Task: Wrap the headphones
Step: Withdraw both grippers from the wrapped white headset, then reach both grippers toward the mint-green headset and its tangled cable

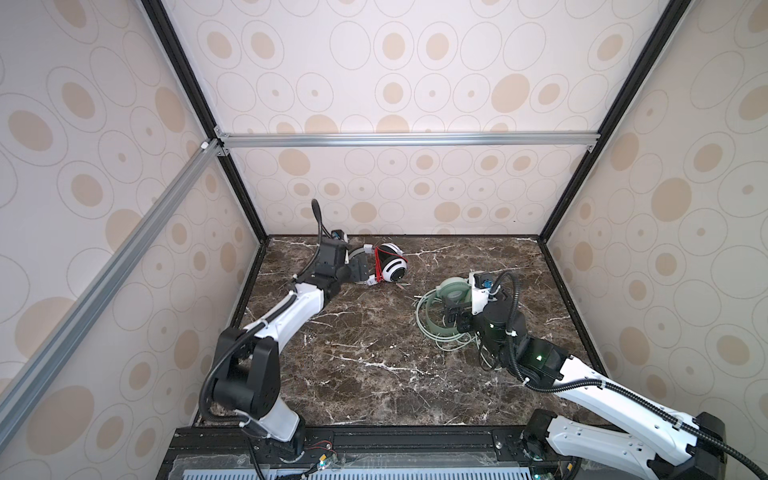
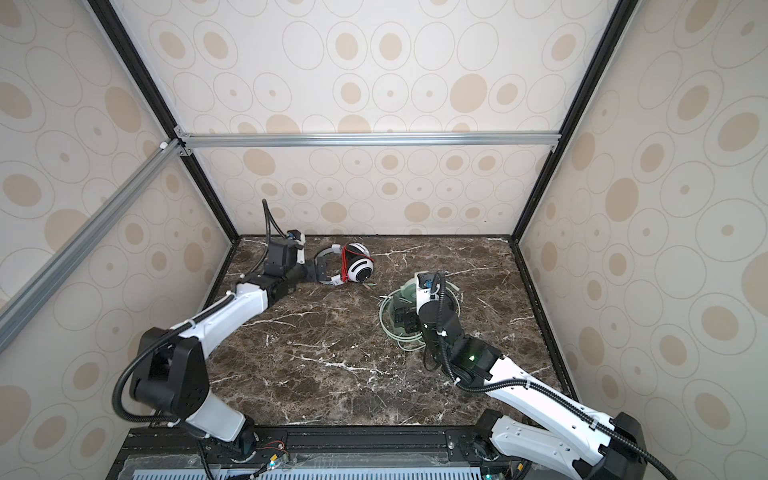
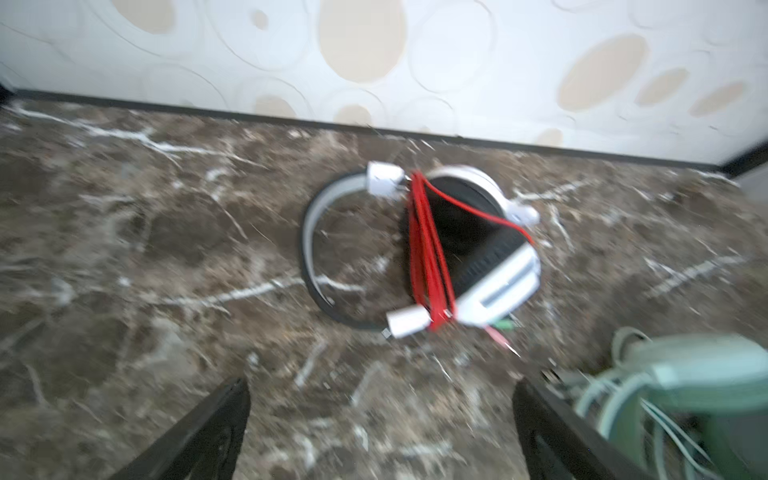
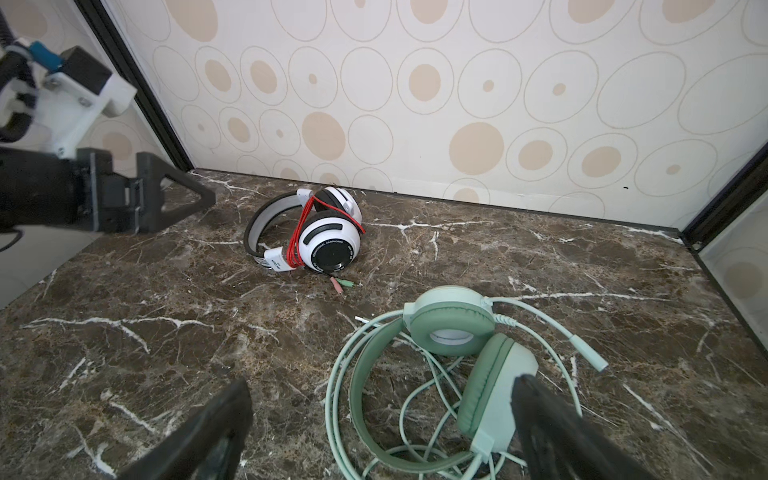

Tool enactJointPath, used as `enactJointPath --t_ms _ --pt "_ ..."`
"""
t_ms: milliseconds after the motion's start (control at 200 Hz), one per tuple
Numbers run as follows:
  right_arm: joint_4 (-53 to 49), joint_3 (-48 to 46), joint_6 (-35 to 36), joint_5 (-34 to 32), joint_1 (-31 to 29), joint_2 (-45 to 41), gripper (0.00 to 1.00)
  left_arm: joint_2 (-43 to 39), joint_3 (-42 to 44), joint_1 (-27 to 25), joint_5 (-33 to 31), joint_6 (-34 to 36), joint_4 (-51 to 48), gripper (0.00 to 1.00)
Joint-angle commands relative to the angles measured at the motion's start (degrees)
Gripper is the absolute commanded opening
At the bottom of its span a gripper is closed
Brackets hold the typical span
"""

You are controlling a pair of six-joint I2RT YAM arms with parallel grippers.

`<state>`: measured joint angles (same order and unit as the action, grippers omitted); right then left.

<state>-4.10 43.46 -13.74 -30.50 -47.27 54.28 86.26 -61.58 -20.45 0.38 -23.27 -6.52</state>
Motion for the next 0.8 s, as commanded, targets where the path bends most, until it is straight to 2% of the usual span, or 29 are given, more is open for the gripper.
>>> enactJointPath --t_ms 0,150,290,415,535,600,795 --pt "-4.2 -2.3 -1.9 -0.6 0.0 -2.3 1.0 -7.2 5.8 -4.4 -1.5 -5.8 -0.8 0.98" --pt "-6.2 -4.9 -1.8 -0.7 0.2 -5.1 1.0 -17.6 14.6 -11.3 -4.1 -12.0 -2.1 0.98" --pt "-7.9 -6.7 -1.3 -2.2 0.6 -5.5 1.0 -19.8 18.6 -18.3 -6.7 -17.1 -1.0 0.98" --pt "-6.4 -9.3 -2.0 0.4 3.3 -5.7 1.0 -14.2 18.1 -23.4 -5.8 -19.9 4.2 0.98" --pt "-5.3 -12.3 -5.7 10.4 12.6 -7.0 1.0 -5.9 16.6 -25.2 -0.9 -22.1 13.9 0.98" --pt "-5.2 -13.2 -6.7 13.7 16.3 -8.3 1.0 -2.4 16.0 -25.3 0.3 -23.5 19.1 0.98" --pt "-6.7 -12.9 -3.3 11.1 17.4 -10.1 1.0 9.0 6.0 -26.0 0.1 -21.5 14.5 0.98"
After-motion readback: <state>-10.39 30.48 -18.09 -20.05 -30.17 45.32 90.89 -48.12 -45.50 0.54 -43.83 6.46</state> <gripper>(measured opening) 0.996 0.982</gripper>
